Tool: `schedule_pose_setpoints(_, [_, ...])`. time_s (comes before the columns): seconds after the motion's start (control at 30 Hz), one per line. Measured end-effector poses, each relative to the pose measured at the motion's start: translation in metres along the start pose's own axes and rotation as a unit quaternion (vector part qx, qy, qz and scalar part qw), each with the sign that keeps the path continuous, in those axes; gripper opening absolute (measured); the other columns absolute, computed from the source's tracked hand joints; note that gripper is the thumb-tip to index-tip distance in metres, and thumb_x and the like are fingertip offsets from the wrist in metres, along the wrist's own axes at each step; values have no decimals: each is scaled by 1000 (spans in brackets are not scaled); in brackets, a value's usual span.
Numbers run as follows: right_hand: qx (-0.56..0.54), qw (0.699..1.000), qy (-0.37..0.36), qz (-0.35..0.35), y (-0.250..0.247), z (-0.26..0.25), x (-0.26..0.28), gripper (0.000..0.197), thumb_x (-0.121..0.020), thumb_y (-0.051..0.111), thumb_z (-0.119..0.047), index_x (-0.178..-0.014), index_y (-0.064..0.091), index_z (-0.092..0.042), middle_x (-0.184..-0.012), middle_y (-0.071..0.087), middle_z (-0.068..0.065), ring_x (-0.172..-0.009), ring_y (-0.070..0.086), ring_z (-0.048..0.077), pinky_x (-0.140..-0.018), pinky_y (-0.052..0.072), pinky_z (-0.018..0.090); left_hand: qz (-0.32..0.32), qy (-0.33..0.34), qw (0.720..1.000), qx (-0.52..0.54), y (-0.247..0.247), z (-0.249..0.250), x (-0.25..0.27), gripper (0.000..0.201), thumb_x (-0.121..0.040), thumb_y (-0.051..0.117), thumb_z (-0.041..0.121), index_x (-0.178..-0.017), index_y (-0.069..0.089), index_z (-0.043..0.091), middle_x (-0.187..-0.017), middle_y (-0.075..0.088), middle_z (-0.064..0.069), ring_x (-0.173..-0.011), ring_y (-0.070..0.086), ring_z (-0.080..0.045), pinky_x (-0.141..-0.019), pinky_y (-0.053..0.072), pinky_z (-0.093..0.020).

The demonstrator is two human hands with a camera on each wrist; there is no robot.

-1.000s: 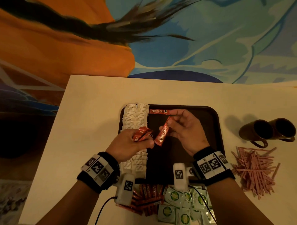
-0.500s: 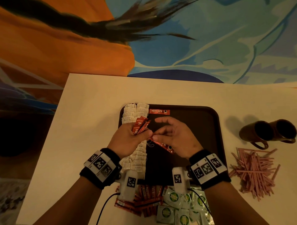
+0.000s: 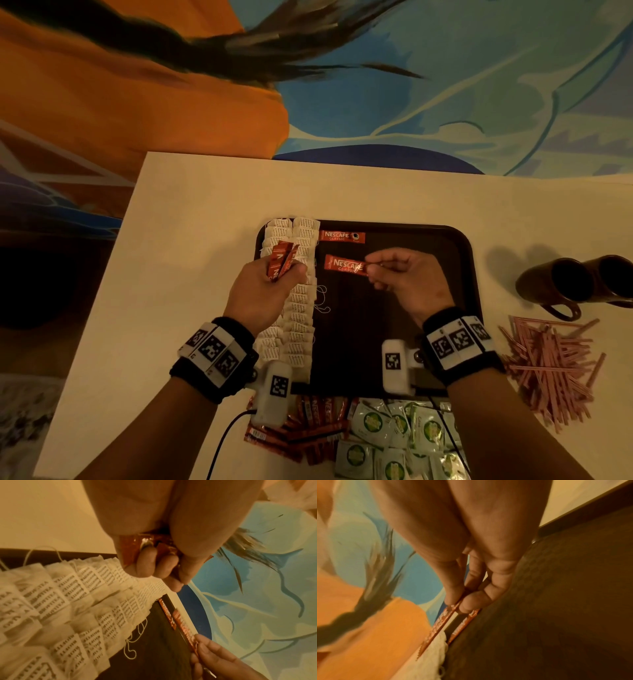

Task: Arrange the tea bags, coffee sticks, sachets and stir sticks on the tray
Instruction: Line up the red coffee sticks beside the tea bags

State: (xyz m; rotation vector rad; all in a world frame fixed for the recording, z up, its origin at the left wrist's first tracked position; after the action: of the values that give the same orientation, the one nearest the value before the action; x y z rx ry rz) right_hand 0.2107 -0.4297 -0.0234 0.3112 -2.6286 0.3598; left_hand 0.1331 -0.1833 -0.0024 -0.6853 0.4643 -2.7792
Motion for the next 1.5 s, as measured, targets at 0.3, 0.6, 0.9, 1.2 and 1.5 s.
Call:
schedule_pose_setpoints(0.3, [161, 983, 39, 79, 17, 9, -59, 21, -80, 87, -16, -94, 71, -21, -86, 74, -3, -77, 73, 12, -76, 63, 31, -1, 1, 1000, -29, -12, -14, 5, 21, -93, 68, 42, -78, 75, 29, -68, 68, -2, -54, 52, -10, -64, 48, -41])
schedule_pose_setpoints(0.6, [203, 967, 64, 136, 25, 10, -69, 40, -76, 90, -30, -103, 62, -21, -103, 70, 1, -86, 67, 13, -77, 58, 33, 6, -7, 1000, -18, -18, -21, 10, 20, -95, 68, 37, -83, 76, 24, -60, 65, 19, -53, 55, 3, -68, 45, -33])
schedule_pose_setpoints(0.9, [222, 961, 73, 150, 24, 3, -68, 43, -80, 88, -30, -112, 62, -16, -108, 66, 4, -78, 62, 10, -70, 55, 30, 7, -3, 1000, -14, -16, -23, 10, 20, -95, 68, 39, -82, 75, 26, -74, 74, 10, -53, 55, 1, -67, 46, -34])
schedule_pose_setpoints(1.2, [228, 959, 79, 151, 24, -2, -69, 45, -79, 88, -30, -113, 63, -14, -113, 66, 8, -91, 66, 18, -74, 55, 32, 3, -7, 1000, -20, -14, -28, 10, 20, -95, 68, 43, -83, 75, 28, -75, 74, 11, -54, 57, 2, -67, 47, -35])
schedule_pose_setpoints(1.5, [229, 957, 65, 167, 20, -7, -63, 43, -80, 87, -35, -110, 64, -15, -112, 67, 8, -92, 68, 19, -77, 60, 34, -23, -19, 1000, 0, -8, -21, 11, 19, -94, 69, 42, -85, 73, 27, -81, 75, -1, -59, 58, -13, -67, 54, -46])
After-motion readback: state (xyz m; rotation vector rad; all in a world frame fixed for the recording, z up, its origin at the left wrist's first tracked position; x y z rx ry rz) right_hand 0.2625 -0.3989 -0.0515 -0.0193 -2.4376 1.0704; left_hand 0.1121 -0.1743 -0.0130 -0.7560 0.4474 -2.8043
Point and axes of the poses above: each hand's wrist, its own x-axis away from the middle knuckle, its own y-axis out of the palm, z = x × y, the point moved 5 cm from there along -x, towards the middle knuckle
